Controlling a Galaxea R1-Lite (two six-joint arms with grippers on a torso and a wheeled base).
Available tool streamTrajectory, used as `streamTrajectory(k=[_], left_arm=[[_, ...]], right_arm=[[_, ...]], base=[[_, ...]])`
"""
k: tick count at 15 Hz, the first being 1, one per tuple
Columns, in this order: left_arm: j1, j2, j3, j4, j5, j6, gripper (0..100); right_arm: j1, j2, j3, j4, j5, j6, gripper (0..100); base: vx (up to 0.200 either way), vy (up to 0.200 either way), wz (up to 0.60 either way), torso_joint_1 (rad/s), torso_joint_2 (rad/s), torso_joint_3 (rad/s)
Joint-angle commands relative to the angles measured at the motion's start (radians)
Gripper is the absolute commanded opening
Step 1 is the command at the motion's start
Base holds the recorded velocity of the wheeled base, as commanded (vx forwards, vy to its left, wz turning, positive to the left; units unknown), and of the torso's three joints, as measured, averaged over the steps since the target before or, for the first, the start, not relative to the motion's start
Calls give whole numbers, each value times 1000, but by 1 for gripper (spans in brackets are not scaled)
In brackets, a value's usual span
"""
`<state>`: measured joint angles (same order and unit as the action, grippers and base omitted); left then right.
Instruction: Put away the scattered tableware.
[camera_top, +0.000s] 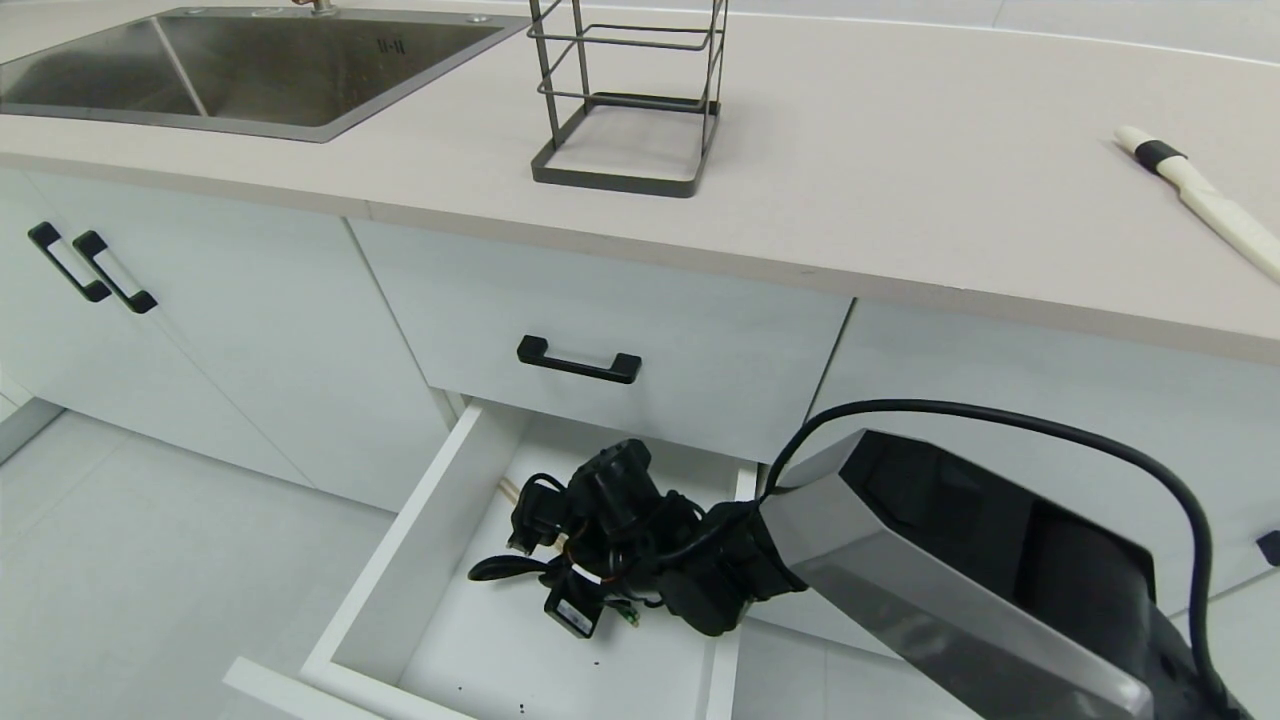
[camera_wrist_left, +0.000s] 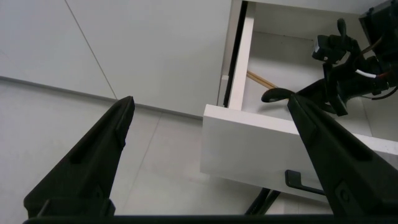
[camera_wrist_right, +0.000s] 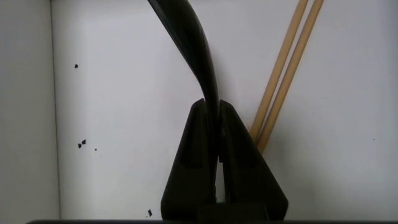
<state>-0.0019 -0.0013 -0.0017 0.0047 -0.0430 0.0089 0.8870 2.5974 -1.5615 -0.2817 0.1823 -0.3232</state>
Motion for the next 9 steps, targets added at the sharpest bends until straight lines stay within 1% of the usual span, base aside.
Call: streamTrajectory(k=[1, 7, 9], left_arm=[[0, 1, 0, 0, 0, -1, 100], [0, 1, 0, 0, 0, -1, 100], [0, 1, 0, 0, 0, -1, 100]], right_arm=[[0, 26, -17, 4, 0, 0, 100], [1, 26, -28, 6, 0, 0, 100], [9, -31, -28, 39, 0, -2, 100]], base=[[0, 0, 0, 0, 0, 0], [0, 0, 0, 0, 0, 0], [0, 0, 0, 0, 0, 0]])
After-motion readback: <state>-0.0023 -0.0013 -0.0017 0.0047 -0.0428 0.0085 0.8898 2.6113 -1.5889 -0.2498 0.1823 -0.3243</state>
